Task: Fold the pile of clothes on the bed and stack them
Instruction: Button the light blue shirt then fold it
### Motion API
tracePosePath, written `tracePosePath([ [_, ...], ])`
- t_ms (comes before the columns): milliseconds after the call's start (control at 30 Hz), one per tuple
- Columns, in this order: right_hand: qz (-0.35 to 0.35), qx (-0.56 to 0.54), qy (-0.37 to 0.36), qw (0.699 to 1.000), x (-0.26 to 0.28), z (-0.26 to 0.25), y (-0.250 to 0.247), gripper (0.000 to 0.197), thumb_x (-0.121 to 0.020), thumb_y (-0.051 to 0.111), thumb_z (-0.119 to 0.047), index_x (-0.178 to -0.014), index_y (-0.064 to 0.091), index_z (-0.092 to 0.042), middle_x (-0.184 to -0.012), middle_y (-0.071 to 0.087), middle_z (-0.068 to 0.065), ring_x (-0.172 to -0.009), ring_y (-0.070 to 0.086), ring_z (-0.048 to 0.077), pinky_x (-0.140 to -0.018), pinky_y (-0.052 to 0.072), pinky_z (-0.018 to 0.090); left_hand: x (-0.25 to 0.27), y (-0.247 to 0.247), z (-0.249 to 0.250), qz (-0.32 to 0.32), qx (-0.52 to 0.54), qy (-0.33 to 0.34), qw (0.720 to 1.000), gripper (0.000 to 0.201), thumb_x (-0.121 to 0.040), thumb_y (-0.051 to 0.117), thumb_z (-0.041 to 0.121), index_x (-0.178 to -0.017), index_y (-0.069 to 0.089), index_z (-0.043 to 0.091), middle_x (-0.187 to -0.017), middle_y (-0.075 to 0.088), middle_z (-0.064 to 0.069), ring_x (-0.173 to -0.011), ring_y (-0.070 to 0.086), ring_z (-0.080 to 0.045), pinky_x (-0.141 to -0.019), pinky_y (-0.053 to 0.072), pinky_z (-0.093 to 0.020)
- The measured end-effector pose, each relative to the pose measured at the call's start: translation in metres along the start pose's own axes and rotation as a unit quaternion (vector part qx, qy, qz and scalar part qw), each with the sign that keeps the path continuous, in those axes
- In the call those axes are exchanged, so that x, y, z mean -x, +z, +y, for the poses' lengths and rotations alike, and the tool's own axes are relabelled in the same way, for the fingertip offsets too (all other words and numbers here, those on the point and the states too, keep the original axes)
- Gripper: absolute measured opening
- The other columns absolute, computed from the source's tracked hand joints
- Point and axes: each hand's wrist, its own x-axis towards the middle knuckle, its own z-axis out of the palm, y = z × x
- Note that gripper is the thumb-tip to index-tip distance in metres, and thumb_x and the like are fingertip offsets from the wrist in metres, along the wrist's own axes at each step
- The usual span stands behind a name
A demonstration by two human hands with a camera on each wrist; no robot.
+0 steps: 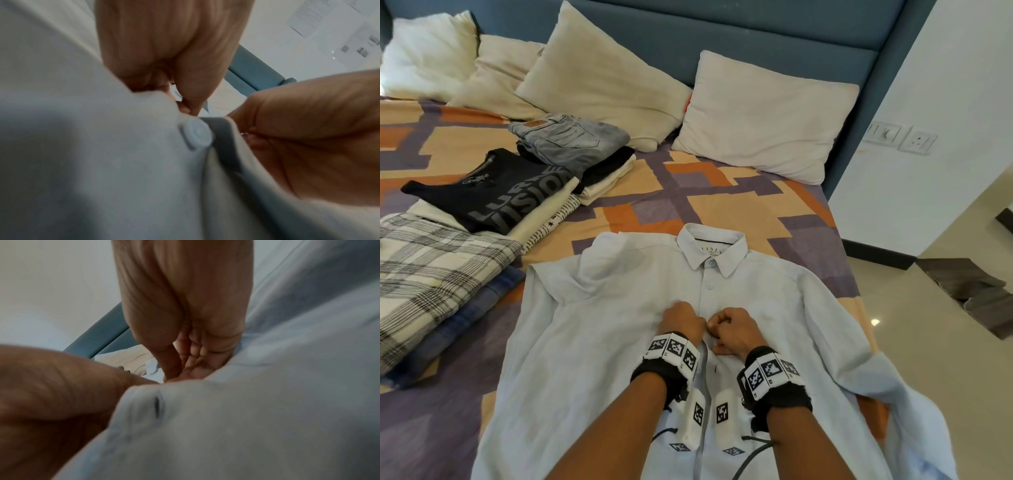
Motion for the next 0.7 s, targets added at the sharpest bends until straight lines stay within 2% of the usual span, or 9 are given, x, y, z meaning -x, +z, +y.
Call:
tracePosePath([
  [67, -0.003, -0.038, 0.004, 0.999, 0.005, -0.001, 0.001, 0.013, -0.086, 0.064, 0.001, -0.086, 0.062, -0.012, -0.082, 0.062, 0.005, -0.077, 0.061, 0.020, -0.081, 0.059, 0.048, 0.006, -0.008, -0.003, 0.009, 0.071, -0.011, 0.997, 0.056, -0.087, 0.069, 0.024, -0.130, 0.039, 0.003, -0.122, 0.058, -0.014, -0.111, 0.059, -0.032, -0.081, 0.044, -0.028],
  [100, -0.006, -0.064, 0.010, 0.998, 0.009, -0.001, 0.001, 0.015, -0.086, 0.065, 0.001, -0.094, 0.059, -0.011, -0.087, 0.061, 0.006, -0.078, 0.061, 0.020, -0.083, 0.059, 0.048, 0.008, -0.012, -0.005, -0.001, 0.114, -0.021, 0.993, 0.057, -0.085, 0.071, 0.023, -0.128, 0.039, 0.005, -0.117, 0.061, -0.013, -0.105, 0.062, -0.030, -0.080, 0.047, -0.028],
  [200, -0.003, -0.103, 0.021, 0.994, 0.036, 0.005, 0.001, 0.030, -0.083, 0.075, -0.007, -0.104, 0.054, -0.011, -0.102, 0.059, 0.010, -0.084, 0.062, 0.021, -0.078, 0.059, 0.036, 0.023, -0.024, -0.014, -0.035, 0.195, -0.038, 0.979, 0.022, -0.083, 0.067, 0.015, -0.101, 0.057, 0.010, -0.072, 0.072, -0.005, -0.069, 0.066, -0.023, -0.076, 0.058, -0.035],
  [267, 0.031, -0.025, -0.005, 0.999, 0.059, 0.014, 0.005, 0.042, -0.074, 0.086, -0.023, -0.099, 0.053, -0.015, -0.101, 0.058, 0.005, -0.087, 0.060, 0.020, -0.076, 0.053, 0.031, 0.040, -0.024, -0.023, -0.024, 0.202, -0.018, 0.979, 0.002, -0.082, 0.065, 0.013, -0.080, 0.065, 0.014, -0.064, 0.071, 0.000, -0.068, 0.067, -0.020, -0.081, 0.058, -0.036],
  [367, 0.060, 0.124, -0.035, 0.990, 0.085, 0.029, 0.019, 0.052, -0.073, 0.084, -0.039, -0.103, 0.047, -0.017, -0.103, 0.051, 0.001, -0.101, 0.054, 0.022, -0.075, 0.041, 0.027, 0.079, -0.016, -0.037, 0.051, 0.172, 0.043, 0.983, 0.011, -0.083, 0.067, 0.013, -0.073, 0.070, 0.015, -0.068, 0.068, 0.005, -0.068, 0.063, -0.011, -0.067, 0.047, -0.013],
  [433, 0.085, 0.209, -0.050, 0.973, 0.095, 0.035, 0.029, 0.038, -0.083, 0.073, -0.035, -0.105, 0.049, -0.014, -0.109, 0.054, 0.006, -0.106, 0.054, 0.026, -0.075, 0.039, 0.027, 0.103, -0.011, -0.042, 0.095, 0.179, 0.068, 0.977, 0.013, -0.083, 0.069, 0.011, -0.071, 0.071, 0.015, -0.067, 0.066, 0.009, -0.066, 0.059, -0.003, -0.056, 0.040, -0.004],
  [500, 0.131, 0.220, -0.065, 0.965, 0.099, 0.033, 0.029, 0.012, -0.090, 0.061, -0.023, -0.092, 0.054, -0.013, -0.100, 0.061, 0.007, -0.096, 0.058, 0.027, -0.069, 0.038, 0.025, 0.113, -0.006, -0.043, 0.099, 0.166, 0.077, 0.978, 0.011, -0.082, 0.072, 0.011, -0.072, 0.074, 0.013, -0.068, 0.068, 0.006, -0.067, 0.063, -0.007, -0.061, 0.047, -0.008],
  [567, 0.147, 0.179, -0.074, 0.970, 0.102, 0.030, 0.024, 0.022, -0.089, 0.057, -0.012, -0.070, 0.048, -0.017, -0.075, 0.052, 0.002, -0.074, 0.052, 0.023, -0.060, 0.037, 0.024, 0.114, -0.004, -0.040, 0.087, 0.137, 0.074, 0.984, 0.013, -0.083, 0.073, 0.016, -0.070, 0.074, 0.012, -0.069, 0.069, 0.000, -0.069, 0.065, -0.015, -0.070, 0.055, -0.023],
  [700, 0.160, 0.133, -0.118, 0.971, 0.113, 0.024, 0.024, 0.016, -0.087, 0.059, -0.004, -0.075, 0.068, 0.003, -0.080, 0.067, 0.014, -0.080, 0.061, 0.029, -0.074, 0.052, 0.036, 0.110, -0.007, -0.033, 0.054, 0.081, 0.039, 0.994, 0.027, -0.085, 0.069, 0.024, -0.063, 0.068, 0.008, -0.058, 0.057, -0.001, -0.051, 0.050, -0.016, -0.048, 0.040, -0.021],
])
